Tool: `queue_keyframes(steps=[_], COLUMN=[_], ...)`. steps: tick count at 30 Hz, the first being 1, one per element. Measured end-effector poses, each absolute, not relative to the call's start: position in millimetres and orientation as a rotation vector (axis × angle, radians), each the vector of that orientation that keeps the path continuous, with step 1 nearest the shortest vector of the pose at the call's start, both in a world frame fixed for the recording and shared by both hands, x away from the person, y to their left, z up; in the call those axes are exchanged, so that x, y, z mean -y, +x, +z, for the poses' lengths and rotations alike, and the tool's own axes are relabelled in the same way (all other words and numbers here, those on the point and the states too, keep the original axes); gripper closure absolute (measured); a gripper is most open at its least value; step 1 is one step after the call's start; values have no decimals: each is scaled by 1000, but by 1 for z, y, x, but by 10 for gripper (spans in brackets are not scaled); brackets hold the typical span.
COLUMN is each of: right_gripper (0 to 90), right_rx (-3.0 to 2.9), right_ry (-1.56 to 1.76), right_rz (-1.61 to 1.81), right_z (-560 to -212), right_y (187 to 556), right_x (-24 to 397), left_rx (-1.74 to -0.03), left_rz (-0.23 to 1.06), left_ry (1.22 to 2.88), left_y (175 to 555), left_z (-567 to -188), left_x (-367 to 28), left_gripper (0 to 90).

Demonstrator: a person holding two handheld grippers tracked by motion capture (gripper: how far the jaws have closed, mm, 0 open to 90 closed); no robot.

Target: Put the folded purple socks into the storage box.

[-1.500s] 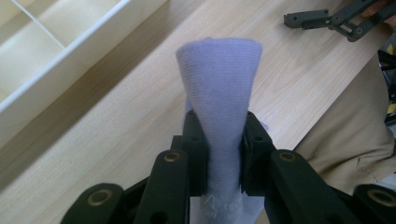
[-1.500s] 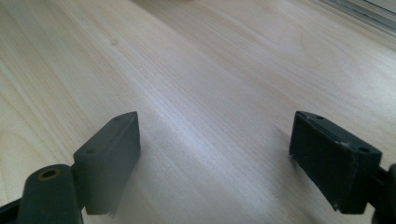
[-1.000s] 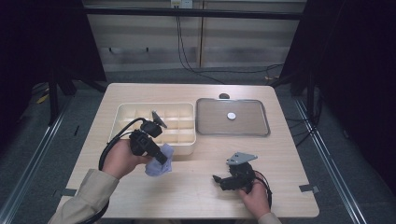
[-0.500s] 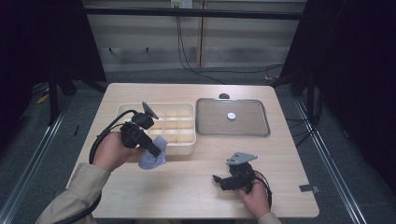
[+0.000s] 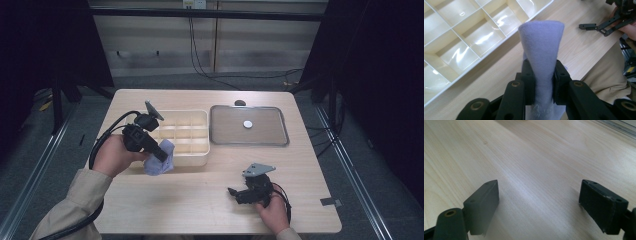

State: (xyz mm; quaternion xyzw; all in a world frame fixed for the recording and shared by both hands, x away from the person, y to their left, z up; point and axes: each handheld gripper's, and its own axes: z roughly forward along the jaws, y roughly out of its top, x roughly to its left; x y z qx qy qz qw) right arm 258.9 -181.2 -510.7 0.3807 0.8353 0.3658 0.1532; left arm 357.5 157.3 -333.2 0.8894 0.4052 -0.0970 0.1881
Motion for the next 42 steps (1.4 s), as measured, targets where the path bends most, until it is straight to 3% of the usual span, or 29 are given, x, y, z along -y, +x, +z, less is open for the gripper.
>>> queue_keyframes(steps=[42], right_gripper=[161], right_rx=[-2395], right_ry=[1089], right_rz=[1050], right_z=[-511], right_y=[259], right_x=[181], left_rx=[-1293], left_rz=[-181], left_ry=[2424], left_y=[399], left_z=[-331], left_x=[-196], left_gripper=[752])
